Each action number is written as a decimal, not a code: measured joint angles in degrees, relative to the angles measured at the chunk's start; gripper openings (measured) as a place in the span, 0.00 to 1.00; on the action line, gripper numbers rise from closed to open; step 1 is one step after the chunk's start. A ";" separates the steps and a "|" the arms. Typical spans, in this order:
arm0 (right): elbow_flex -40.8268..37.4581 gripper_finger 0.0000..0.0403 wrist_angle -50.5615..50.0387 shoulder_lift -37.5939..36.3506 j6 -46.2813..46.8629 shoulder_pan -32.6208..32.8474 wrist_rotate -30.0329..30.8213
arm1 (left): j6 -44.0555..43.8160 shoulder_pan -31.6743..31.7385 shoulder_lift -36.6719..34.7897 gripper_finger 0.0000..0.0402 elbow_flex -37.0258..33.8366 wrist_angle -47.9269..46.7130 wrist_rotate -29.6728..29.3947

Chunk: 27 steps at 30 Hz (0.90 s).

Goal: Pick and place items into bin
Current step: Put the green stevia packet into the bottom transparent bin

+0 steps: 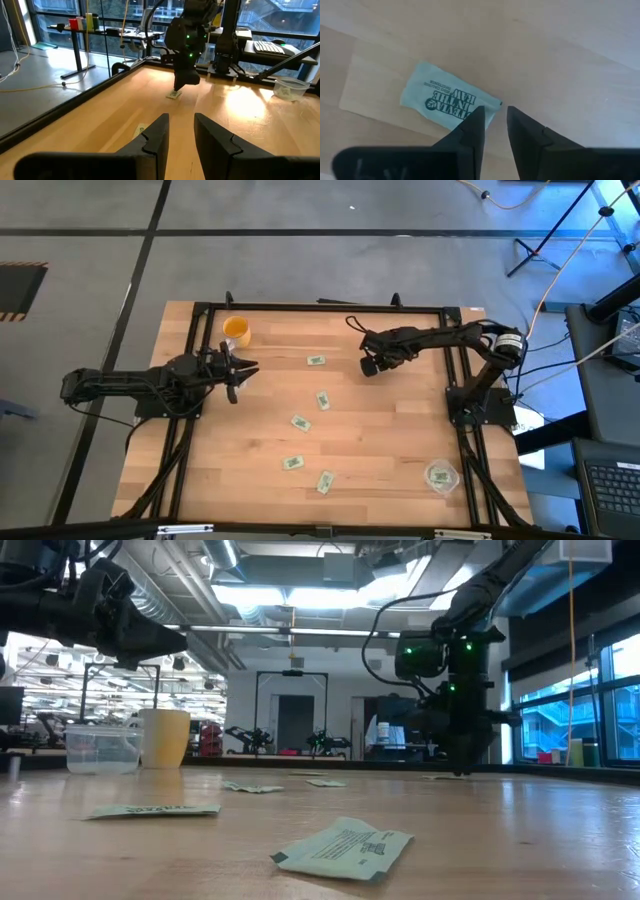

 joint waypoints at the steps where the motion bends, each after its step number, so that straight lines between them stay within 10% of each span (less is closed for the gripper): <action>1: -0.38 0.21 0.67 -0.02 0.06 0.00 -0.04 | 0.00 0.01 -0.02 0.21 0.01 0.02 0.00; 27: -1.13 0.05 2.50 3.39 1.24 -1.33 -3.45 | -0.85 0.01 -0.02 0.21 0.00 0.07 0.00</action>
